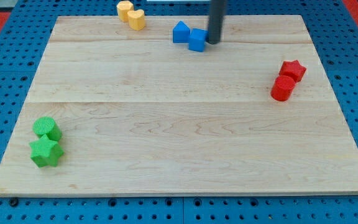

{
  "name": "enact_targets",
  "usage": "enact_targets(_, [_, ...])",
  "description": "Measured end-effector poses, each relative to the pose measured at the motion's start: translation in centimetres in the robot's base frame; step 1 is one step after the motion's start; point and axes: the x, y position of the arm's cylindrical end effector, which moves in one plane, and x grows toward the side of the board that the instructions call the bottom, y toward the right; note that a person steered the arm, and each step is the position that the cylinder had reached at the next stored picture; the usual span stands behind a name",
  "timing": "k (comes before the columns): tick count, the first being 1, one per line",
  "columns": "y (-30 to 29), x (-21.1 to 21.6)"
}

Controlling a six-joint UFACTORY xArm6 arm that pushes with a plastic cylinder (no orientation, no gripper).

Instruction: Place the blue blocks to the top center of the board

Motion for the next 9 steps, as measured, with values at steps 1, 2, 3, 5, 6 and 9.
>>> enact_targets(1, [-3.6, 0.8])
enact_targets(2, [-3.9, 5.8])
enact_targets(3, [-9.3, 4.1])
enact_targets(5, [-13.7, -1.3])
enact_targets(6, [-14.0, -2.0])
enact_targets(9, [-7.7, -1.9])
